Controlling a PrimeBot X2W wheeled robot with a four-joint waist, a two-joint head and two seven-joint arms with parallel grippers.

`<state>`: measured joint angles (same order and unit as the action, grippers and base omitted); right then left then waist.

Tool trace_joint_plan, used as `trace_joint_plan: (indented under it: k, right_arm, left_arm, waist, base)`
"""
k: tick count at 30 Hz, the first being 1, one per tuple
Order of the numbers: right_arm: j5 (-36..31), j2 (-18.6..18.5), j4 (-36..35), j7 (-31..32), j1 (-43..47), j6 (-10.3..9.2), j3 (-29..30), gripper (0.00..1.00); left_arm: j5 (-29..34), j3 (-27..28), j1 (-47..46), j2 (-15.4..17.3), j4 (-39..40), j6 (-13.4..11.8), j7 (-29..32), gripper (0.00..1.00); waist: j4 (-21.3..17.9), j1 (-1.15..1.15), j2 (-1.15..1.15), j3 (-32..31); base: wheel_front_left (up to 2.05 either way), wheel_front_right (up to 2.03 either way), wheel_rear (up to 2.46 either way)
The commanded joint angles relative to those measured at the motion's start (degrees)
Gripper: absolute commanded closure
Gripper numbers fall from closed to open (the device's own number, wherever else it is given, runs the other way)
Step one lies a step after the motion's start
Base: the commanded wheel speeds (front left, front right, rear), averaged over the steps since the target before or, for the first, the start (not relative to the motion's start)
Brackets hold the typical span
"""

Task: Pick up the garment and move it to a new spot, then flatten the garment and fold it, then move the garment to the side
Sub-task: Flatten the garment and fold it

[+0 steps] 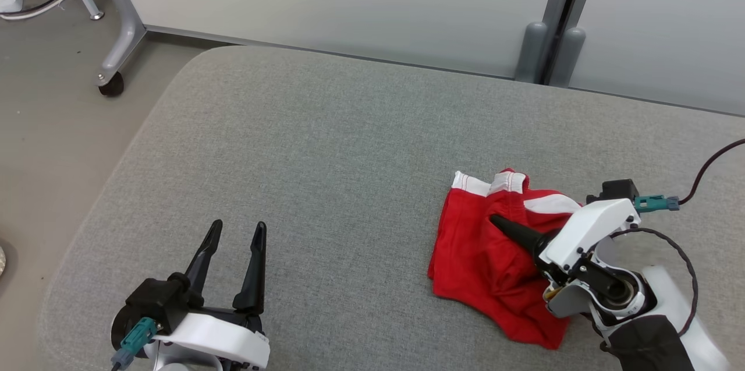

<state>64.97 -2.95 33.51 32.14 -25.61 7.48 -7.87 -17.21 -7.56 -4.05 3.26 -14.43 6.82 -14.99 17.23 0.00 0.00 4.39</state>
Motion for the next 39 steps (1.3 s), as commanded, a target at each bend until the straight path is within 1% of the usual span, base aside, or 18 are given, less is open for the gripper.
trace_joint_plan:
  k: [1, 3, 4, 6, 9, 13, 17, 20, 26, 30, 32, 33, 39]
  right_arm:
    - [-0.3, -0.2, 0.8, -0.8, -0.7, 0.03, -0.4, 1.0]
    - [0.7, -0.1, 2.0, -1.7, -1.5, 0.03, -1.4, 0.54]
    - [1.3, -0.1, 2.4, -2.1, -1.8, 0.03, -2.3, 0.0]
    - [3.2, -0.1, 2.7, -2.9, -2.2, 0.03, -4.0, 0.0]
    - [5.9, -0.2, 1.1, -4.4, -2.4, 0.03, -6.4, 0.0]
    - [5.6, -0.5, -2.9, -7.0, -1.1, 0.03, -7.6, 0.0]
    - [4.3, -3.3, -8.7, -10.8, 1.3, 0.03, -6.8, 0.0]
    - [2.1, -6.4, -13.4, -14.6, 3.4, 0.03, -6.1, 0.0]
    - [-5.6, -12.4, -23.8, -22.7, 7.7, 0.03, -7.7, 0.0]
    - [-13.9, -16.3, -28.4, -29.1, 10.3, 0.03, -8.6, 0.0]
    - [-17.9, -16.8, -29.3, -32.4, 11.7, 0.03, -8.1, 0.0]
    - [-22.3, -17.1, -29.8, -35.4, 13.1, 0.03, -7.1, 0.0]
    - [-32.0, -14.0, -28.9, -42.7, 17.6, 0.02, -3.2, 0.0]
  left_arm:
    - [-0.1, 0.1, -1.1, 0.2, 0.0, 0.1, -0.2, 0.0]
    - [-0.1, 0.3, -1.3, 0.2, -0.1, 0.1, -0.2, 0.0]
    - [-0.1, 0.4, -1.3, 0.2, -0.1, 0.2, -0.2, 0.0]
    - [-0.1, 0.6, -1.4, 0.2, -0.3, 0.1, -0.2, 0.0]
    - [-0.1, 0.8, -1.3, 0.2, -0.3, 0.1, -0.2, 0.0]
    - [0.0, 1.1, -1.0, 0.2, 0.0, 0.0, -0.2, 0.0]
    - [0.3, 1.8, -0.2, 0.3, 0.6, -0.2, -0.2, 0.0]
    - [0.4, 2.3, 0.2, 0.4, 1.2, -0.3, -0.2, 0.0]
    - [0.6, 3.5, 1.1, 0.7, 2.7, -0.7, -0.2, 0.0]
    - [0.6, 4.5, 1.2, 0.8, 3.6, -1.1, -0.2, 0.0]
    - [0.6, 4.9, 1.4, 0.8, 4.0, -1.3, -0.2, 0.0]
    - [0.6, 5.4, 1.8, 0.8, 4.3, -1.5, -0.2, 0.0]
    - [0.9, 6.8, 2.0, 0.8, 4.8, -1.8, -0.2, 0.0]
  waist:
    - [0.2, 0.0, 0.0, 0.4]
    - [0.1, 0.0, 0.0, 0.7]
    - [0.0, 0.0, 0.0, 0.8]
    - [-0.4, 0.0, 0.0, 0.8]
    - [-1.6, 0.0, 0.0, 0.4]
    - [-3.2, 0.0, 0.0, -0.8]
    - [-4.6, 0.0, 0.0, -2.0]
    - [-5.7, 0.0, 0.0, -2.7]
    - [-8.7, 0.0, 0.0, -3.2]
    - [-11.1, 0.0, 0.0, -3.3]
    - [-12.2, 0.0, 0.0, -3.3]
    - [-13.3, 0.0, 0.0, -3.3]
    - [-15.3, 0.0, 0.0, -3.5]
  base:
    - [0.0, 0.0, 0.0]
    - [0.0, 0.0, 0.0]
    - [0.0, 0.0, 0.0]
    - [0.0, 0.0, 0.0]
    - [0.0, 0.0, 0.0]
    - [0.0, 0.0, 0.0]
    - [0.0, 0.0, 0.0]
    - [0.0, 0.0, 0.0]
    - [0.0, 0.0, 0.0]
    - [0.0, 0.0, 0.0]
    - [0.0, 0.0, 0.0]
    - [0.0, 0.0, 0.0]
    - [0.0, 0.0, 0.0]
